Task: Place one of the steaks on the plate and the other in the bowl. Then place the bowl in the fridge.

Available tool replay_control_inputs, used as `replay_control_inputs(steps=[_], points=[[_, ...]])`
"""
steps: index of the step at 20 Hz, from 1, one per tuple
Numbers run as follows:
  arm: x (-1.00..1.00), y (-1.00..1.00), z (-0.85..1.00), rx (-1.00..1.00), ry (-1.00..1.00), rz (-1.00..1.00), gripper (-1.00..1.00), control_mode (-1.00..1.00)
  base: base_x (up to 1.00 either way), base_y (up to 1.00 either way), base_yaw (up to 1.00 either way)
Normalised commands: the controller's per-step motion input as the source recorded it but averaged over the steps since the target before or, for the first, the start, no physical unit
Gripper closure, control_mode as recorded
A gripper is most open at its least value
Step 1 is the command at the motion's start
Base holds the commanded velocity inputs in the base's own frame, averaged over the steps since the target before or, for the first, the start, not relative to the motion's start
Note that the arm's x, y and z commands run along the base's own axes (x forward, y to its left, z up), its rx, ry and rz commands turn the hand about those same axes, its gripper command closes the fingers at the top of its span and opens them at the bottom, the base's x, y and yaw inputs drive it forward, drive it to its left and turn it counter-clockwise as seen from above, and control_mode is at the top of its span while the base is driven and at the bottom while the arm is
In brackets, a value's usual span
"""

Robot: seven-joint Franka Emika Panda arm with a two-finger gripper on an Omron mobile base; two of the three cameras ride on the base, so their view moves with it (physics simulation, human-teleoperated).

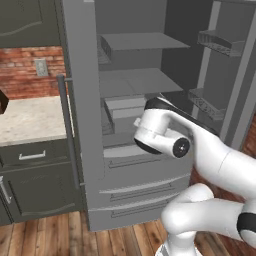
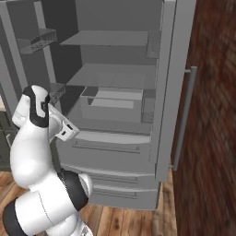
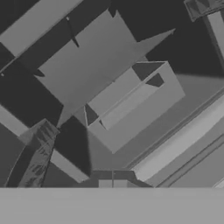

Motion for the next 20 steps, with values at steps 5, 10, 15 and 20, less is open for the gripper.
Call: replay_control_inputs(steps=[5,10,15,20], points=[[0.05,-0.75,0.64,0.12,-0.07,-0.06,1.0,-1.0,0.0,0.0,0.0],[-0.44,-0.49,0.6,0.16,-0.23,-0.06,1.0,-1.0,0.0,0.0,0.0],[-0.62,-0.12,0.29,0.08,-0.15,-0.03,1.0,-1.0,0.0,0.0,0.0],[-0.58,-0.35,0.0,-0.28,-0.17,-0.06,1.0,-1.0,0.0,0.0,0.0]])
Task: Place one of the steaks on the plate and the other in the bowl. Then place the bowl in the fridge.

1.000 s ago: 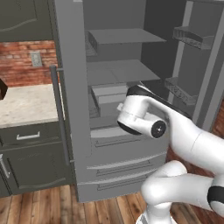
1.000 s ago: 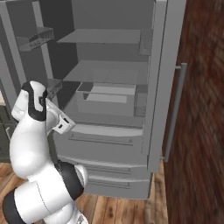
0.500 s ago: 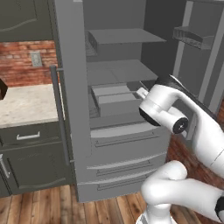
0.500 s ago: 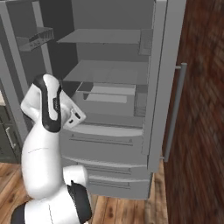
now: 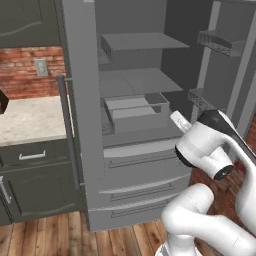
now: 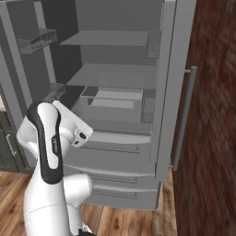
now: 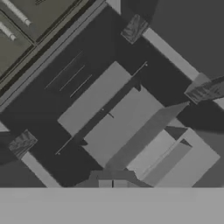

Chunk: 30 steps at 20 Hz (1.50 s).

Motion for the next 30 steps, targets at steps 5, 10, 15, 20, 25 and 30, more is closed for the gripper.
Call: replay_control_inputs(steps=[5,10,15,20,25,30], points=[[-0.23,-0.45,0.07,-0.77,-0.27,-0.23,1.0,-1.0,0.0,0.0,0.0],[0.0,-0.5,0.31,-0.96,-0.14,-0.14,1.0,-1.0,0.0,0.0,0.0],[0.0,-0.52,0.37,-0.99,0.0,0.0,1.0,-1.0,0.0,0.0,0.0],[-0.3,-0.38,0.43,-0.82,0.36,-0.02,1.0,-1.0,0.0,0.0,0.0],[-0.7,-0.25,0.16,-0.34,0.8,-0.12,1.0,-1.0,0.0,0.0,0.0],[-0.87,-0.01,0.12,-0.24,0.85,-0.07,1.0,-1.0,0.0,0.0,0.0]])
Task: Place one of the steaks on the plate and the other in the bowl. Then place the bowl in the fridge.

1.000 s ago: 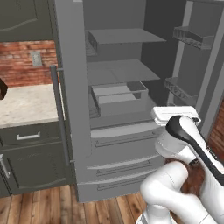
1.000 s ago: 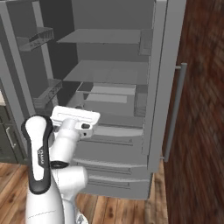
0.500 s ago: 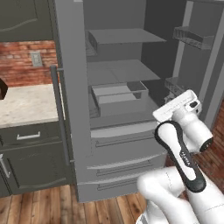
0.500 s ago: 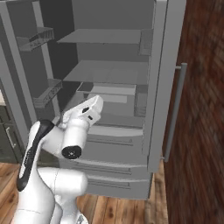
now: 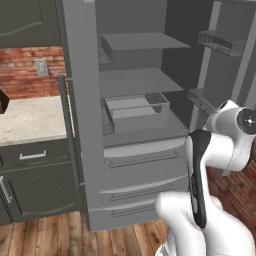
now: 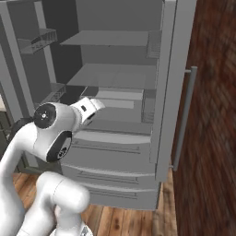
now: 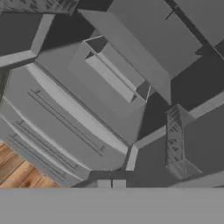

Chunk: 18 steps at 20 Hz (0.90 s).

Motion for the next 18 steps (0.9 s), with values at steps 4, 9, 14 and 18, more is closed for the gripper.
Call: replay_control_inputs(steps=[4,9,14,18], points=[[-0.86,0.66,0.14,-0.41,0.67,0.05,1.0,-1.0,0.0,0.0,0.0],[-0.21,0.43,-0.95,-0.33,0.24,0.06,1.0,-1.0,0.0,0.0,0.0],[-0.08,-0.02,-0.75,-0.01,0.02,0.14,1.0,-1.0,0.0,0.0,0.0],[-0.04,-0.38,-0.04,0.17,0.0,0.11,1.0,-1.0,0.0,0.0,0.0]])
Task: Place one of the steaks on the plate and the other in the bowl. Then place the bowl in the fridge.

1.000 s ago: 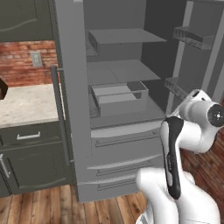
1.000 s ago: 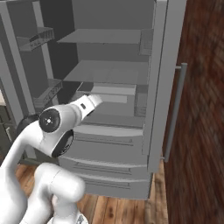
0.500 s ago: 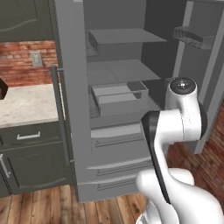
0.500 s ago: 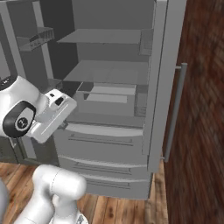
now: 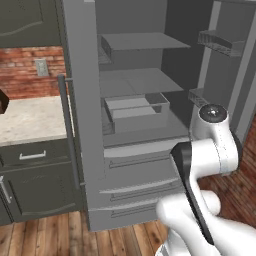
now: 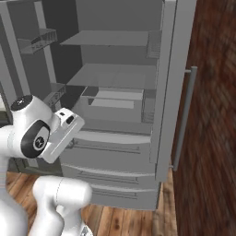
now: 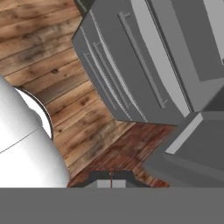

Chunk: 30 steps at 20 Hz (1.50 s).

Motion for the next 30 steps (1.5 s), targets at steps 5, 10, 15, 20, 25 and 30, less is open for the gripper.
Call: replay_control_inputs(steps=[5,10,15,20,25,30], points=[[0.0,-0.19,0.0,0.13,-0.01,0.03,1.0,-1.0,0.0,0.0,0.0],[0.0,0.0,0.0,0.0,0.0,0.0,1.0,1.0,-0.15,-0.02,0.1],[0.0,0.0,0.0,0.0,0.0,0.0,1.0,1.0,-0.38,0.06,0.17],[0.0,0.0,0.0,0.0,0.0,0.0,1.0,1.0,-0.62,0.03,0.21],[0.0,0.0,0.0,0.0,0.0,0.0,1.0,1.0,-0.77,0.01,0.19],[0.0,0.0,0.0,0.0,0.0,0.0,1.0,1.0,-0.93,0.01,0.15]])
